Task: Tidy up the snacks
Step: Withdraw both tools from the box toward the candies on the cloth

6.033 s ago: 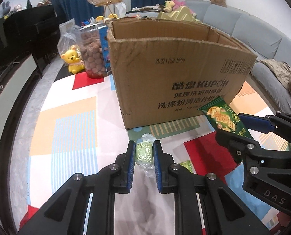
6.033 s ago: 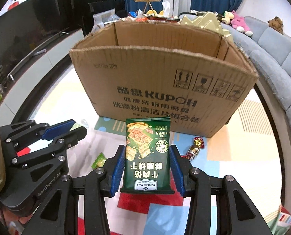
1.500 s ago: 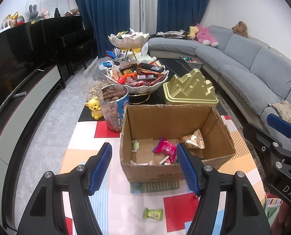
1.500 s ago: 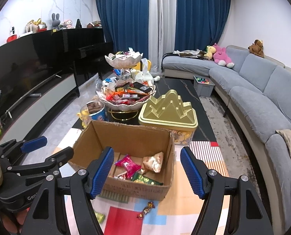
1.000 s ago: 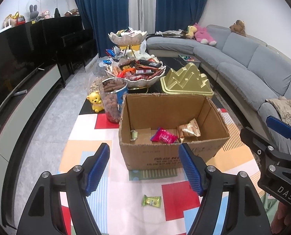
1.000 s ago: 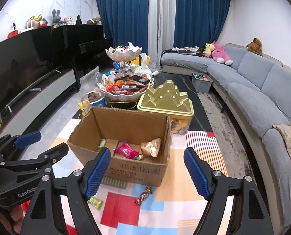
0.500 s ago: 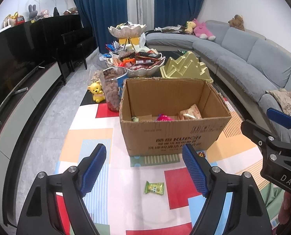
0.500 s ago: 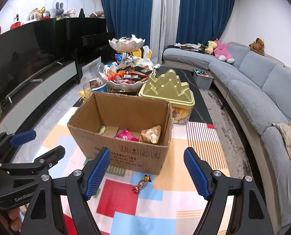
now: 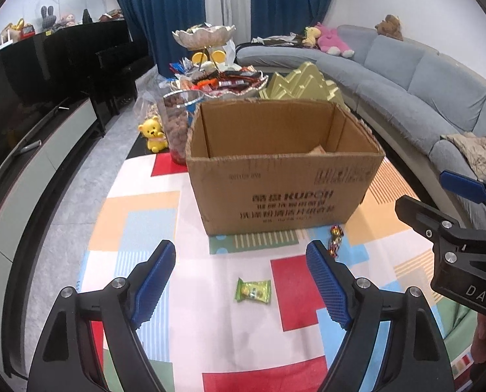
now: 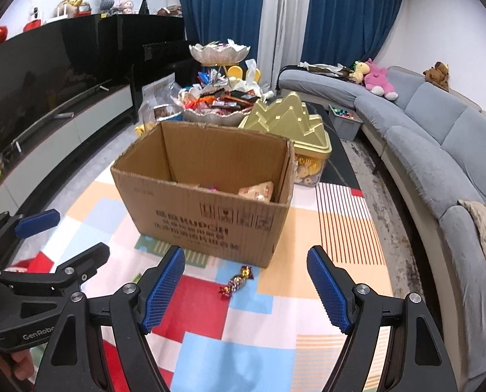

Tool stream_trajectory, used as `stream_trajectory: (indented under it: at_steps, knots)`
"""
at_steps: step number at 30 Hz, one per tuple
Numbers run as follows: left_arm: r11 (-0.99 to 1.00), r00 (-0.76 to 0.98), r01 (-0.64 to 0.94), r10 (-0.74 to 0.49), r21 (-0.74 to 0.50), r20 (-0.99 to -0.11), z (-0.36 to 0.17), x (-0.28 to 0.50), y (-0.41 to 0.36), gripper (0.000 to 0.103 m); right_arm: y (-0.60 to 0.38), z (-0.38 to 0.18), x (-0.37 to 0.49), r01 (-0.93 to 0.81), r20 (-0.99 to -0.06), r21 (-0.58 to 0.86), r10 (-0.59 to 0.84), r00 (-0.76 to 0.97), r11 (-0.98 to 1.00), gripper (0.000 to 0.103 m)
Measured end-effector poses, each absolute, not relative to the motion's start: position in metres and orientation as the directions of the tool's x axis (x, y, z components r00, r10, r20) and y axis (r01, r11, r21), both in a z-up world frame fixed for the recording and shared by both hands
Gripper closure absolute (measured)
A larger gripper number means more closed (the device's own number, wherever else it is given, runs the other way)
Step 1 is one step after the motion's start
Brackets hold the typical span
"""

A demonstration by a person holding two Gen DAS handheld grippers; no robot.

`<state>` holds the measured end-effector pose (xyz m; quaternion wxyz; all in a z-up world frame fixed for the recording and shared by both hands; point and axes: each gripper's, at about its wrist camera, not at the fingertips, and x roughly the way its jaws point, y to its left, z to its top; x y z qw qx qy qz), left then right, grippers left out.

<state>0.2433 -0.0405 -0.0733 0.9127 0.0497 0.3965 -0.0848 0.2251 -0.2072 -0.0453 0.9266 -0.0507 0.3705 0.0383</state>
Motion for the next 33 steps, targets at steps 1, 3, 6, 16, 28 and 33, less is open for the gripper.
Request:
stream_trajectory:
  at_steps: [1,3,6,16,28,33]
  knots:
    - [0.98,0.669,0.198,-0.119,0.023,-0.733,-0.077,0.242,-0.041,0.021,-0.207,-0.048,0.225,-0.112,-0.693,-0.069,0.033,0.72,0.991,0.025]
    - [0.978,0.666,0.205,-0.122,0.023,-0.736,-0.084,0.24,-0.042,0.021,-0.207,-0.056,0.224,-0.12,-0.702,-0.077,0.032,0.712,0.99,0.025]
    - [0.977,0.662,0.213,-0.126,0.025,-0.739,-0.095,0.237,-0.044,0.021,-0.206,-0.068,0.223,-0.133,-0.714,-0.088,0.03,0.7,0.987,0.025]
    - [0.983,0.675,0.18,-0.097,0.036,-0.732,-0.13,0.234,-0.043,0.021,-0.203,-0.105,0.228,-0.167,-0.736,-0.105,0.036,0.676,0.98,0.025]
    - [0.988,0.664,0.144,-0.05,0.062,-0.746,-0.165,0.245,-0.046,0.021,-0.2,-0.154,0.249,-0.221,-0.764,-0.113,0.058,0.642,0.969,0.025]
    - [0.989,0.652,0.135,-0.046,0.056,-0.757,-0.175,0.254,-0.046,0.021,-0.202,-0.169,0.263,-0.22,-0.777,-0.084,0.074,0.625,0.972,0.025]
